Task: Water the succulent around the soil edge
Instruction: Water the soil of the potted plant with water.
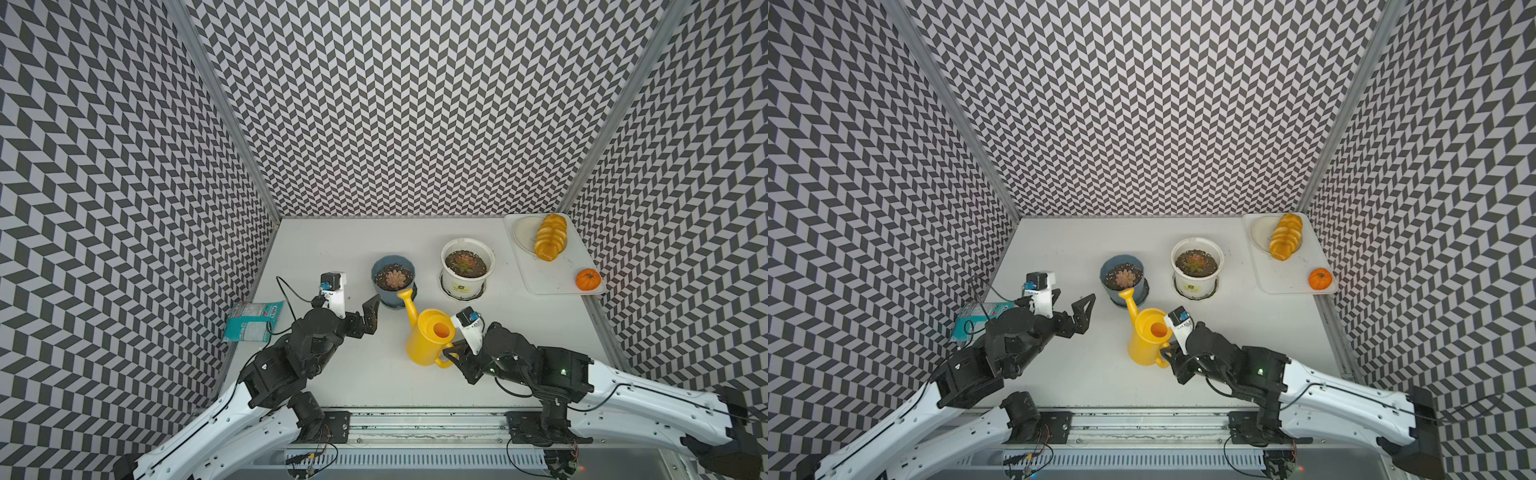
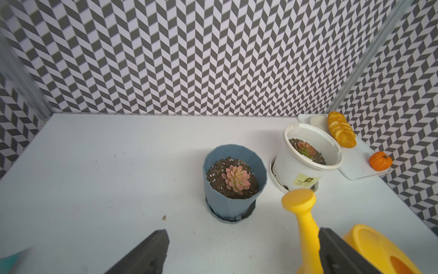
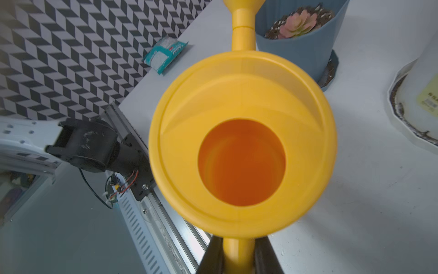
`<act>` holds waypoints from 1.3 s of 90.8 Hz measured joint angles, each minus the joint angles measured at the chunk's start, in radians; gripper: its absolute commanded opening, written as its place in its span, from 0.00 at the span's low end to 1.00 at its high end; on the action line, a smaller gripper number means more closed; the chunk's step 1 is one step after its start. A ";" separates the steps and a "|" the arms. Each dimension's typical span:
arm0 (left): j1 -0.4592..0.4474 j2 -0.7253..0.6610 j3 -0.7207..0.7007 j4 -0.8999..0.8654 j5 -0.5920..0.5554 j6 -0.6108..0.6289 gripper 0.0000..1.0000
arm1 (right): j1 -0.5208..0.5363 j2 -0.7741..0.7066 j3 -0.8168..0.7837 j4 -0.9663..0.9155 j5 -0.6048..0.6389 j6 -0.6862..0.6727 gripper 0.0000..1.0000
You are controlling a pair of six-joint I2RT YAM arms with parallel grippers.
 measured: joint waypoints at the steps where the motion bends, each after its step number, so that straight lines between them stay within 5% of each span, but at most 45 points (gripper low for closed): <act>1: 0.000 0.003 -0.002 0.000 0.003 0.000 1.00 | 0.000 -0.008 0.003 -0.006 0.006 0.004 0.00; 20: 0.000 0.038 -0.062 0.001 0.052 -0.004 1.00 | -0.003 -0.110 0.110 -0.173 0.143 0.102 0.00; 65: 0.000 -0.005 -0.083 0.008 0.067 -0.008 1.00 | -0.079 -0.050 0.363 -0.499 0.279 0.164 0.00; 98: -0.001 -0.019 -0.089 0.008 0.067 -0.007 1.00 | -0.549 0.201 0.496 -0.494 0.042 -0.088 0.00; 118: -0.001 -0.026 -0.090 0.008 0.066 -0.008 1.00 | -0.612 0.382 0.640 -0.503 -0.055 -0.180 0.00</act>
